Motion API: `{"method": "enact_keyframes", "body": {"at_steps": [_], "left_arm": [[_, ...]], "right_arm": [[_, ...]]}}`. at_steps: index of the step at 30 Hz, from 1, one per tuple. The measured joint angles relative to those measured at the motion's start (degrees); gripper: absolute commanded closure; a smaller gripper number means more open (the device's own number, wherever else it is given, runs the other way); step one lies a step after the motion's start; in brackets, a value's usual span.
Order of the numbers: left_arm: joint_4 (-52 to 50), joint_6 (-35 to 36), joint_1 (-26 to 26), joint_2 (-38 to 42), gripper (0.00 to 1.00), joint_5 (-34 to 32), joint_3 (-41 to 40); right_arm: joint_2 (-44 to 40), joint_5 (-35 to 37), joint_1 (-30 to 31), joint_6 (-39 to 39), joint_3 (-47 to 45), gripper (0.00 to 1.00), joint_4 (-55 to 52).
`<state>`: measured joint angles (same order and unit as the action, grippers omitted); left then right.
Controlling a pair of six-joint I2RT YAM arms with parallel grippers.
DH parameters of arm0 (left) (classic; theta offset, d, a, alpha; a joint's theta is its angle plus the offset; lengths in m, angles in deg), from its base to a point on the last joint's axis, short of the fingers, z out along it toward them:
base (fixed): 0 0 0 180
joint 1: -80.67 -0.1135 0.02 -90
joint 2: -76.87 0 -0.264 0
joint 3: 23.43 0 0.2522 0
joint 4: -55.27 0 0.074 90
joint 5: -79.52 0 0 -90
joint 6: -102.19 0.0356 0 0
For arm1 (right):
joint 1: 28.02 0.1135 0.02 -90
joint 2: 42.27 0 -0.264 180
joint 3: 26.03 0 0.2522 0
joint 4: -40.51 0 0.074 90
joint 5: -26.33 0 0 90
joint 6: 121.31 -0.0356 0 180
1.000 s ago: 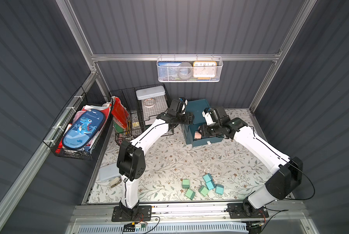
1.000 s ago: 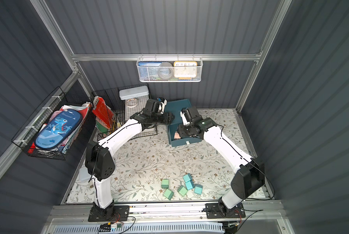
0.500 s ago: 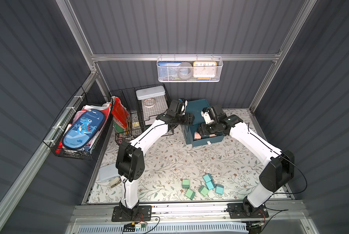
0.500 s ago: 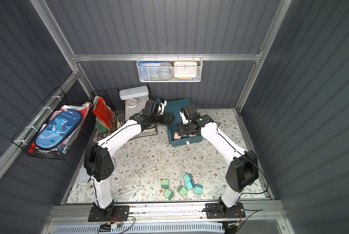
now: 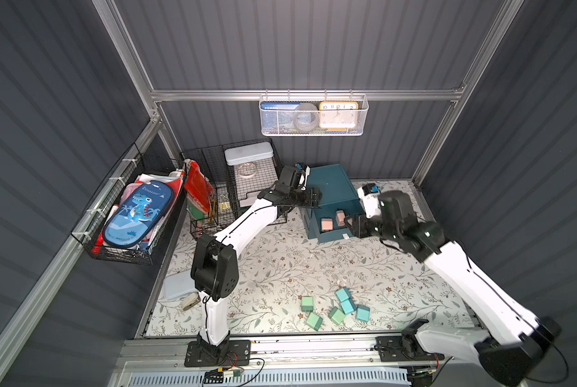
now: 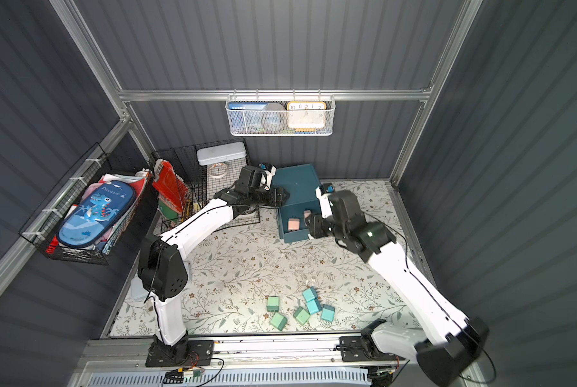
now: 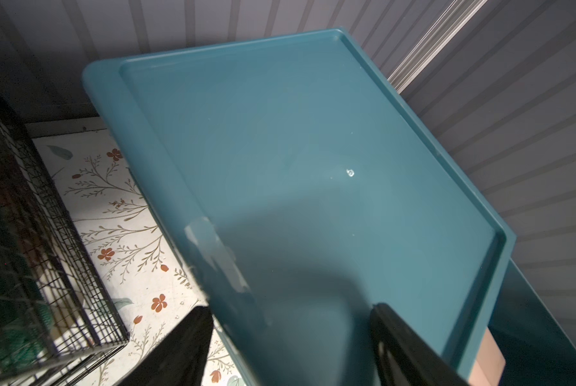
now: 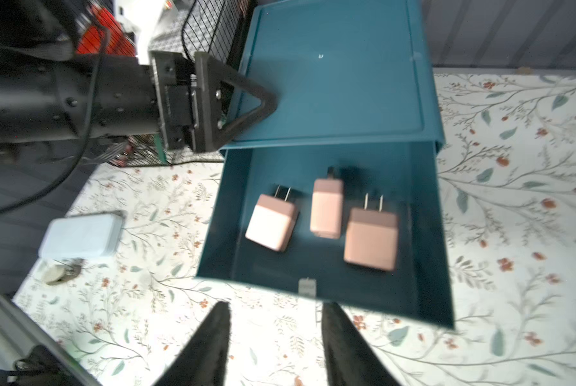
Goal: Place the plugs into the drawer by color
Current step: Place the plug in the drawer, then close the drawer in the storage box.
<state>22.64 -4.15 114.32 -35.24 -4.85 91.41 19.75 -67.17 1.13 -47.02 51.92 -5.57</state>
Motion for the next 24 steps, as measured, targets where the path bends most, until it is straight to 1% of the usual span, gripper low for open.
{"method": "enact_keyframes", "body": {"at_steps": [2,4,7,9,11,17,24], "left_arm": [[0.0,0.0,0.0,0.0,0.22,0.09,0.0],[0.0,0.0,-0.02,0.0,0.23,0.15,0.0],[0.0,0.0,-0.07,0.0,0.24,0.22,-0.02],[0.0,-0.02,-0.11,0.0,0.24,0.31,-0.04],[0.09,-0.02,-0.17,0.0,0.24,0.37,-0.11],[0.48,-0.04,-0.26,0.09,0.25,0.57,-0.39],[1.44,-0.07,-0.26,0.31,0.25,0.66,-1.18]], "right_arm": [[-4.85,-0.44,0.92,-2.56,-7.3,0.71,3.08],[-7.78,-0.63,1.86,-5.07,-14.47,0.74,7.93],[-9.22,-0.39,2.58,-8.2,-24.68,0.8,16.76],[-8.98,0.44,2.62,-9.6,-29.29,0.81,21.53],[-8.02,1.55,2.62,-10.47,-31.36,0.82,25.59],[-0.96,3.89,2.34,-10.86,-31.61,0.83,38.84],[6.91,4.57,0.81,-10.82,-30.29,0.84,47.41]]}}
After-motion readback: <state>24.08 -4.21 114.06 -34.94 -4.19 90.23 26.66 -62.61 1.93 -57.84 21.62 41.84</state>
